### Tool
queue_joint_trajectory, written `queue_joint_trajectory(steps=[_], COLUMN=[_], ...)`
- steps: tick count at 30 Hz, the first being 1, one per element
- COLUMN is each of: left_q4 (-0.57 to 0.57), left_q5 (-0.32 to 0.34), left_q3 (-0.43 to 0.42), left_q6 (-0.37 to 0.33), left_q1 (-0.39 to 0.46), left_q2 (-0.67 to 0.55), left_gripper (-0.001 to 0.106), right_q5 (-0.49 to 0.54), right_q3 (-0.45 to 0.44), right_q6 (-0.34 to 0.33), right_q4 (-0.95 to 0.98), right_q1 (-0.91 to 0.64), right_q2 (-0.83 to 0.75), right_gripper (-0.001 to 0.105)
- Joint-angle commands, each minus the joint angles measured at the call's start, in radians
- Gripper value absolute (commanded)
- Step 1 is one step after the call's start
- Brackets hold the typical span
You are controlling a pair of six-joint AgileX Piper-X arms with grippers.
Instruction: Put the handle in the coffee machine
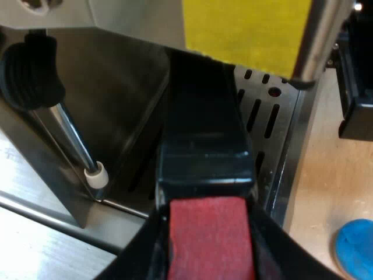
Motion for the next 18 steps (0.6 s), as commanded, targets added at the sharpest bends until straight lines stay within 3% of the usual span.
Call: queue_joint_trajectory(steps=[1, 6, 18], left_q4=[-0.023, -0.019, -0.019], left_q5=[0.252, 0.250, 0.171], left_q3=[-0.026, -0.026, -0.026], left_q6=[-0.034, -0.034, -0.034], left_q1=[0.005, 0.005, 0.005], left_q2=[-0.030, -0.030, -0.030], left_gripper=[0.000, 0.000, 0.000], right_q5=[0.009, 0.004, 0.005], right_q3=[-0.010, -0.016, -0.046], right_q6=[-0.011, -0.011, -0.011], right_q4=[-0.067, -0.067, -0.067], right_q1=[-0.012, -0.012, -0.012], right_q2=[-0.012, -0.012, -0.012], right_gripper=[0.039, 0.039, 0.039])
